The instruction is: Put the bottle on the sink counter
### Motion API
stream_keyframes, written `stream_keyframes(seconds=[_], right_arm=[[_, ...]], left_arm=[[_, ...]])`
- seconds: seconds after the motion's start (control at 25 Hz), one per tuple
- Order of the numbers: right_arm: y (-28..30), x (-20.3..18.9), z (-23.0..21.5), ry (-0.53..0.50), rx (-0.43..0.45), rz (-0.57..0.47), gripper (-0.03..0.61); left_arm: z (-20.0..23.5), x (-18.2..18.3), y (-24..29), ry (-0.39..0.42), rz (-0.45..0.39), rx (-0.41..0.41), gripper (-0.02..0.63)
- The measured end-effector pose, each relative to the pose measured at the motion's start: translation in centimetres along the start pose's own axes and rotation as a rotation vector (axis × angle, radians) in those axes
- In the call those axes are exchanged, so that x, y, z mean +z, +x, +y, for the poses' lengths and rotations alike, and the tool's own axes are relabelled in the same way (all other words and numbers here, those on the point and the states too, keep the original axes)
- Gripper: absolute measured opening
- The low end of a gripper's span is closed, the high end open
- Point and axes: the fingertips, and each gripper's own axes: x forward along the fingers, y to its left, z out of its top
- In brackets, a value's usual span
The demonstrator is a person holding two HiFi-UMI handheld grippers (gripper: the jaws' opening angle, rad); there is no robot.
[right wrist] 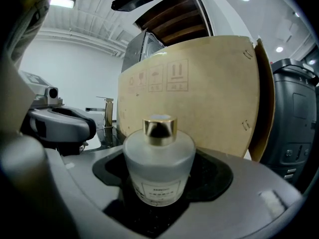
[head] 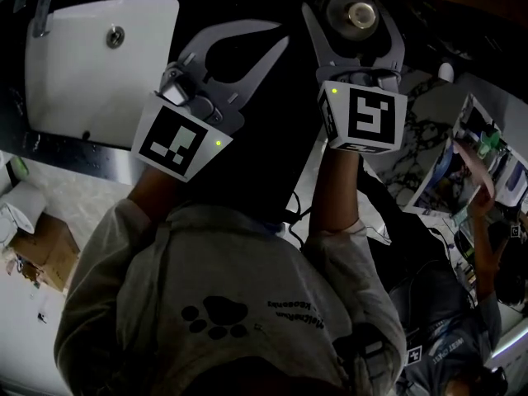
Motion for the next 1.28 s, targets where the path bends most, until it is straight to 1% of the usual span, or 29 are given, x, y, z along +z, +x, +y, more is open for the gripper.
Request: stream_keyframes(seconds=[0.28,0.4,0.76,1.04,1.28], right_arm=[[1.5,-1.6,-0.6,0.018,0.016,0.051,0.336],[2.0,-2.4,-0.7,0.02,0.021,0.079,0.336],[2.7,-4.1,-1.0,0.045,0.021,0.144,0.336],[2.9,-4.7,-1.2,0.06,0.017,0.168,0.336],[3.0,-5.2,-1.3,0.104,0.024,0.193,0.335]], left_arm=[[0.4,-0.1,0.6,-0.023,-0.01,0.001,-0.003],[0.5,-0.7,0.7,-0.033,0.002,0.0,-0.003],[0.4,-1.0,0.8,-0.045,0.001,0.0,-0.003],[0.3,-1.1,0.5,-0.054,-0.002,0.004,-0.003],[0.5,-1.0,0.0,-0.062,-0.007,0.01,-0.003]])
